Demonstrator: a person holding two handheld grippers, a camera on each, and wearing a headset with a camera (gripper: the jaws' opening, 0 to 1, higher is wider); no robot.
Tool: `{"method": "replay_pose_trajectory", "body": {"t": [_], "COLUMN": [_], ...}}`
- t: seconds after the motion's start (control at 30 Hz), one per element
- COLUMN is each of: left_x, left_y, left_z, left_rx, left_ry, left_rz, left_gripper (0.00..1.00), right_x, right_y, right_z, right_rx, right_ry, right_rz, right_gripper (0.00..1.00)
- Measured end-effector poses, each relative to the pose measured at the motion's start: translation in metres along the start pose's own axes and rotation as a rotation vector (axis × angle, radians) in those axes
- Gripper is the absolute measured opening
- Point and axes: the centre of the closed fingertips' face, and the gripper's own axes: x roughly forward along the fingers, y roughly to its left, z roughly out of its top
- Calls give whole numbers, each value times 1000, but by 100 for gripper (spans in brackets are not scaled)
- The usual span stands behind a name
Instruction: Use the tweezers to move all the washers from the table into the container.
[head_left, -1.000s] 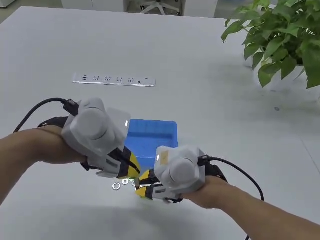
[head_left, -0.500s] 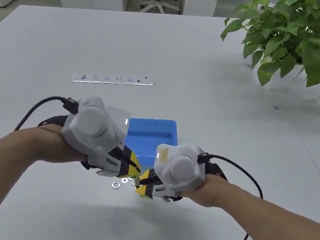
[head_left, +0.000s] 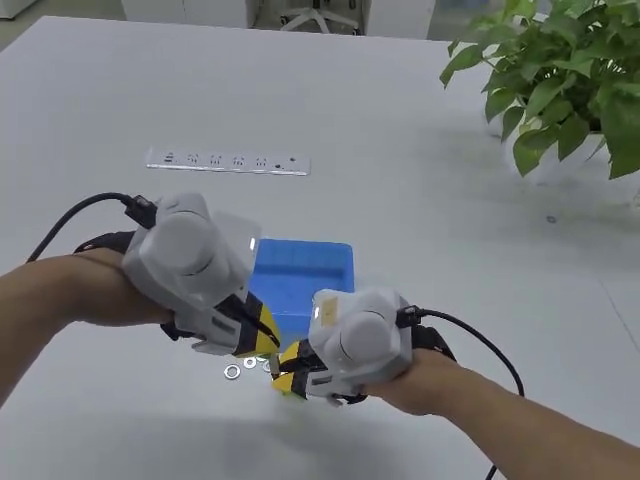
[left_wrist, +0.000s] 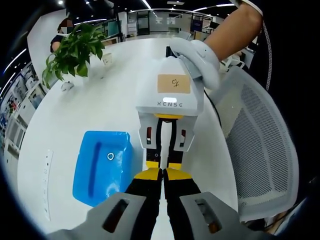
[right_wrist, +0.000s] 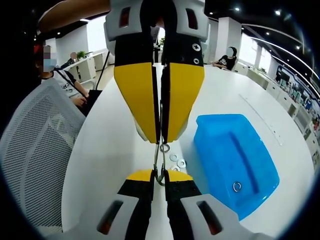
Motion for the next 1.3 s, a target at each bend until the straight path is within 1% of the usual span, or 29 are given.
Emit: {"method": "replay_pose_trajectory", "body": {"t": [0.4,0.5,0.63,0.77,1.0,1.3], "left_x": [-10,-14,-19,-24,-31,-42], "left_y": [-6,-6,-6,-5,-1,11], "left_z": [10,13,20,25,36,49], "left_rx": [2,7,14,25,41,65], "left_ry": [-4,-3,-9,-11,-17,-20], "left_rz": [1,2,4,5,13,26], "left_gripper": [5,5,5,5,5,5], "right_x": [-11,-15,-20,-27,-37,-50], "right_y": [3,3,2,1,-5,-20], "right_z": [9,12,16,22,30,40], "right_rx": [-18,-45,-37,-37,-34,-46], "right_ry": [-3,9,1,-10,-23,-30], "right_rz": [-5,-14,-15,-32,-48,-77], "right_gripper": [10,10,10,10,10,10]}}
